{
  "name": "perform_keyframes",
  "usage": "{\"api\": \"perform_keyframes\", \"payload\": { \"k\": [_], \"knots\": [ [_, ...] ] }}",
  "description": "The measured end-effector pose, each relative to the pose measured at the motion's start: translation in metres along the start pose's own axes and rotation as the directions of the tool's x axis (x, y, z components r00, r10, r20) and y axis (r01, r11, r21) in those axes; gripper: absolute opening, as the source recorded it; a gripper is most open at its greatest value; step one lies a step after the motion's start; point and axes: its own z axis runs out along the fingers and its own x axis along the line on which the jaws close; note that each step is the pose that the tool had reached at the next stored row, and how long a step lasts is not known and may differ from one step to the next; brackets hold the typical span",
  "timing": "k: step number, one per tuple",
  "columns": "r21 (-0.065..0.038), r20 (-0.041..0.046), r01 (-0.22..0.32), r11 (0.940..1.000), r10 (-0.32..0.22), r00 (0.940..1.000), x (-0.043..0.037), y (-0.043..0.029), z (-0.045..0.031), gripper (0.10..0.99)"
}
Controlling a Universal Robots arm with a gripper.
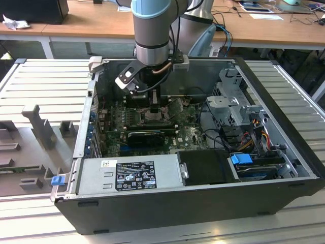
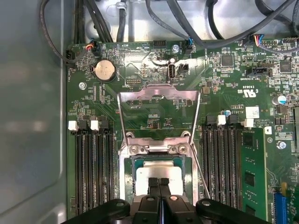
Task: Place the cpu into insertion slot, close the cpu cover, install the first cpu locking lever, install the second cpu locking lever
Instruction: 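Close the cpu cover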
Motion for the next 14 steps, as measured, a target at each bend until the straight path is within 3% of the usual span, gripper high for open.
{"api": "perform_keyframes", "payload": {
  "k": [3, 8, 11, 14],
  "knots": [
    [0.0, -0.0002, 0.0, 1.0, 0.0, 1.0, 0.0001, 0.0003, -0.0042, 0.106],
    [0.003, -0.0029, 0.0, 1.0, 0.0, 1.0, 0.0, 0.0055, -0.0039, 0.106],
    [0.003, -0.0119, 0.008, 1.0, -0.008, 0.9999, 0.0001, 0.0056, -0.0058, 0.106],
    [0.003, -0.0138, 0.015, 0.9999, -0.015, 0.9998, 0.0002, 0.006, -0.0108, 0.106]
  ]
}}
